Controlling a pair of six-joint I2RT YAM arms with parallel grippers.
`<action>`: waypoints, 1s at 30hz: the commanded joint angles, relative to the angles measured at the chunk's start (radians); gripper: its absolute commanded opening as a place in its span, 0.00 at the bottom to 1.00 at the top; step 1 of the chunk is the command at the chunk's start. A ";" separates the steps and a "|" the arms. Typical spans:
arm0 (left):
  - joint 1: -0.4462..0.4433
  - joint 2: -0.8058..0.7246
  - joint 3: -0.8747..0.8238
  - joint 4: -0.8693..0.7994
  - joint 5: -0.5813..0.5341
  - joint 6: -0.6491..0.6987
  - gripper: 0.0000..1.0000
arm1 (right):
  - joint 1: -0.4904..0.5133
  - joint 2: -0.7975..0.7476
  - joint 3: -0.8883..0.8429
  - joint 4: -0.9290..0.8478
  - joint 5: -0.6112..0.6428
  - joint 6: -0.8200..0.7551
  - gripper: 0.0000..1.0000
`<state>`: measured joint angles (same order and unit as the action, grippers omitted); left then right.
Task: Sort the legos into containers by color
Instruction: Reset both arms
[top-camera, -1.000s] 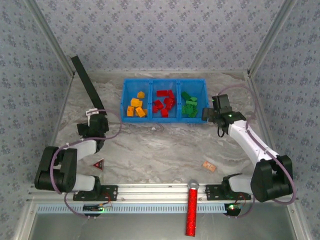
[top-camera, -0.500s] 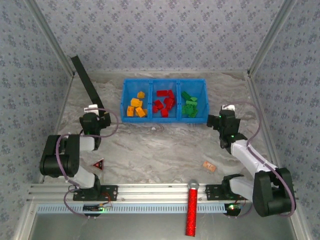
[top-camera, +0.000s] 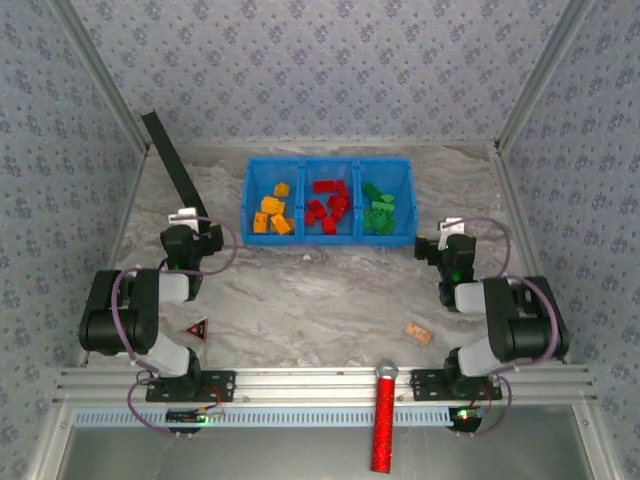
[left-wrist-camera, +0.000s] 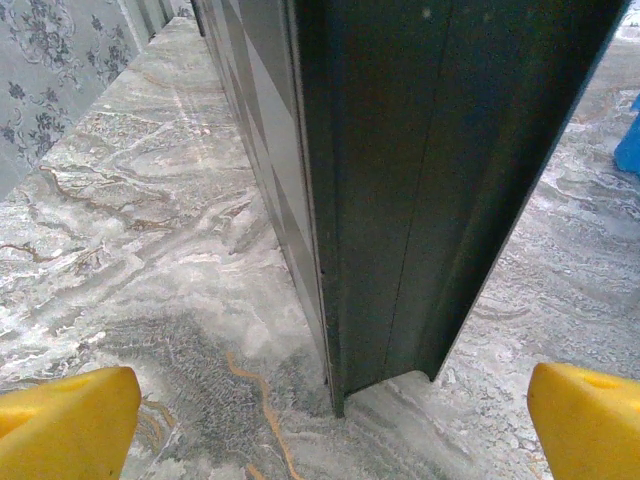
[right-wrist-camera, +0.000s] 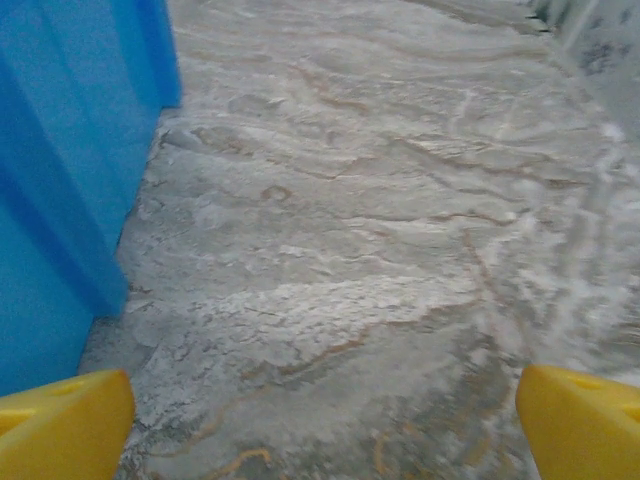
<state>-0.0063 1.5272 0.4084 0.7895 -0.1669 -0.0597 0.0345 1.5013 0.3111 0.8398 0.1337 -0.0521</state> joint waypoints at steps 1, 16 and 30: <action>0.006 0.006 -0.003 0.037 0.023 0.014 0.99 | -0.017 0.000 0.052 -0.022 -0.080 -0.028 1.00; 0.006 0.006 -0.002 0.036 0.026 0.014 0.99 | -0.068 0.019 0.085 -0.042 -0.118 0.020 1.00; 0.006 0.007 -0.002 0.036 0.024 0.014 0.99 | -0.068 0.020 0.085 -0.042 -0.118 0.020 1.00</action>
<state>-0.0063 1.5272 0.4084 0.7895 -0.1638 -0.0597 -0.0334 1.5219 0.3828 0.8001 0.0280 -0.0422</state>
